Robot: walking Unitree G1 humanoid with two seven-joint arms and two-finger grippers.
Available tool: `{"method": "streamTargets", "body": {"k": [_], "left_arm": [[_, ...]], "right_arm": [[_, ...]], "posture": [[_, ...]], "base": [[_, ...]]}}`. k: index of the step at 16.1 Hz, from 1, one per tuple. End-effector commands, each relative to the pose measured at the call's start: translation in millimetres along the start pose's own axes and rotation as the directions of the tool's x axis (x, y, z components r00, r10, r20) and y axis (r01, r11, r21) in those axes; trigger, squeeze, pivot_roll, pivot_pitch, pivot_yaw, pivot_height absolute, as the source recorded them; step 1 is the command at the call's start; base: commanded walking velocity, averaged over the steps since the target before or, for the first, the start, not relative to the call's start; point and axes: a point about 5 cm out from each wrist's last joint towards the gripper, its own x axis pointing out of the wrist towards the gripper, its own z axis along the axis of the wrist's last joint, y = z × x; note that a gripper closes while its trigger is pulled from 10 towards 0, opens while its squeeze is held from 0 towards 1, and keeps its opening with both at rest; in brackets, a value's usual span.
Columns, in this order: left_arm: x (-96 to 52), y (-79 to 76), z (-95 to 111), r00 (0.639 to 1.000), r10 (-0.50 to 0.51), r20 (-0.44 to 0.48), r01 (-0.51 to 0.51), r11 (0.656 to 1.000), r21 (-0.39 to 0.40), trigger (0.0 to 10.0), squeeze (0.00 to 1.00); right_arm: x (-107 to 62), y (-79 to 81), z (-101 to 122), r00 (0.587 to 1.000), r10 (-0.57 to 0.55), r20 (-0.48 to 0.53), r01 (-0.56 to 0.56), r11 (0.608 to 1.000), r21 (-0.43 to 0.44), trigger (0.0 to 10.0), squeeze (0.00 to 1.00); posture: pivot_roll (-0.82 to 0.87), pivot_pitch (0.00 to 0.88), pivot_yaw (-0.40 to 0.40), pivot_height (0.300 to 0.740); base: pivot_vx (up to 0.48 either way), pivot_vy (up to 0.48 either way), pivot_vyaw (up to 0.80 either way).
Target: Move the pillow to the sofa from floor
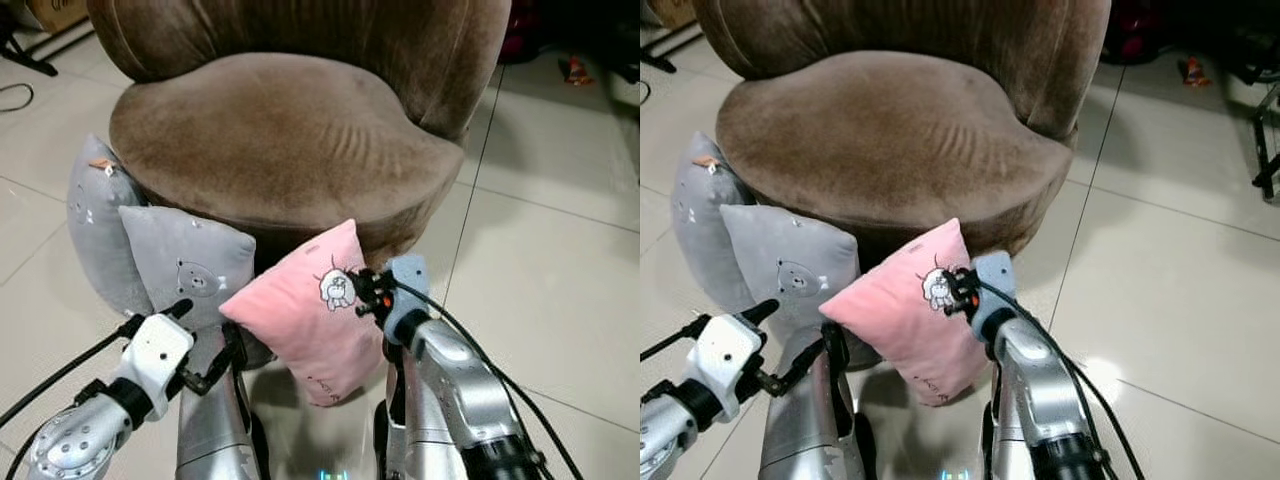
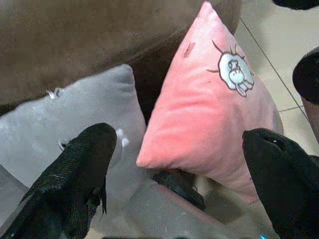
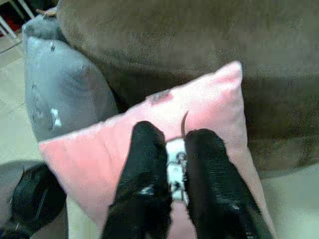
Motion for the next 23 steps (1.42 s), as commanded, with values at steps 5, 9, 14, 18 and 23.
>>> {"method": "streamTargets", "body": {"k": [5,9,14,18,23], "left_arm": [[1.8,3.5,-5.6,1.0,-0.001,-0.021,0.002,1.0,0.019,10.0,0.59],[5.8,4.2,-1.6,1.0,-0.015,-0.017,0.015,1.0,0.027,10.0,0.59],[-4.0,9.6,-3.6,0.999,-0.012,-0.037,0.013,0.999,0.034,10.0,0.59],[-15.2,4.1,-2.0,0.998,-0.036,-0.052,0.038,0.999,0.035,10.0,0.59],[-27.2,5.4,9.5,0.998,-0.04,-0.043,0.042,0.998,0.044,10.0,0.58]], "right_arm": [[27.9,1.6,-5.8,0.995,-0.065,-0.077,0.061,0.997,-0.05,10.0,1.0],[55.8,22.3,-0.8,0.989,0.008,-0.147,-0.035,0.983,-0.178,10.0,1.0],[72.7,55.7,-6.4,0.978,0.075,-0.196,-0.123,0.961,-0.246,10.0,1.0],[70.8,65.9,-26.0,0.967,0.042,-0.251,-0.113,0.955,-0.276,10.0,0.0],[72.2,62.3,-22.6,0.983,-0.03,-0.18,-0.008,0.979,-0.206,10.0,0.0]], "posture": [[0.02,0.148,0.043,0.461],[0.03,0.211,0.036,0.461],[0.04,0.24,0.029,0.461],[0.05,0.296,0.037,0.461],[0.07,0.391,0.019,0.461]], "base": [[0.0,0.0,0.0],[0.0,0.0,0.0],[0.0,0.0,0.0],[0.0,0.0,0.0],[0.0,0.0,0.0]]}}
